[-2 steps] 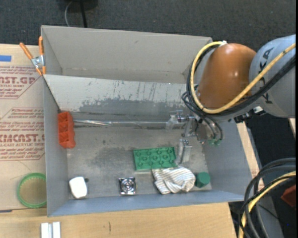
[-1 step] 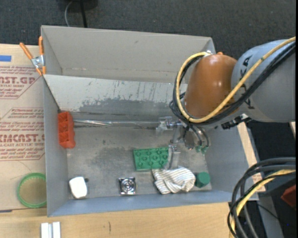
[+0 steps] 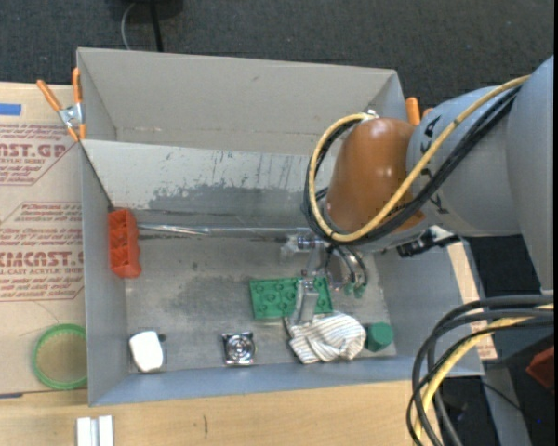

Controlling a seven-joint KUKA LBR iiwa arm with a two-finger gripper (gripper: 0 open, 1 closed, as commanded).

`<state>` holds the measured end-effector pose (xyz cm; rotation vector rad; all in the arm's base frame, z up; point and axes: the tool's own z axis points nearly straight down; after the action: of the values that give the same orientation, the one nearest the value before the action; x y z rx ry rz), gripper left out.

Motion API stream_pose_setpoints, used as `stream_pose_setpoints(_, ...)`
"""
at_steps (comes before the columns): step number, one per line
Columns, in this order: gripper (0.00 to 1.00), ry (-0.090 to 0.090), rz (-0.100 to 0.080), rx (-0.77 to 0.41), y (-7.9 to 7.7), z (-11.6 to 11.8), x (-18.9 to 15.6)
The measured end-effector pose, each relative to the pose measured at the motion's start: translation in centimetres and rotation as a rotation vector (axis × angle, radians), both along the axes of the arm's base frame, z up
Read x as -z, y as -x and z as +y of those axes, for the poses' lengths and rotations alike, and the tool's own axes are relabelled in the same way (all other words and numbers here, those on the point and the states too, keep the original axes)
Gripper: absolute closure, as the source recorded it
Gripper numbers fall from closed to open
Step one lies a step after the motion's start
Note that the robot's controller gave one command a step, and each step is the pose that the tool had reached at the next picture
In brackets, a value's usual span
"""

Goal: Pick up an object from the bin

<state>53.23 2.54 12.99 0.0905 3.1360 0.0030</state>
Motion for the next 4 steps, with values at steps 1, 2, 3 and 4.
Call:
stream_pose_setpoints(1, 0.0, 0.002, 0.001, -0.011, 0.1, 0.8, 2.5)
stream_pose_setpoints(2, 0.0, 0.002, -0.001, -0.193, 0.0, 1.2, 4.6)
stream_pose_setpoints(3, 1.0, -0.001, 0.0, -0.006, -1.0, 0.6, 5.9)
stream_pose_setpoints(4, 1.0, 0.0, 0.0, -0.006, -1.0, 0.6, 5.9)
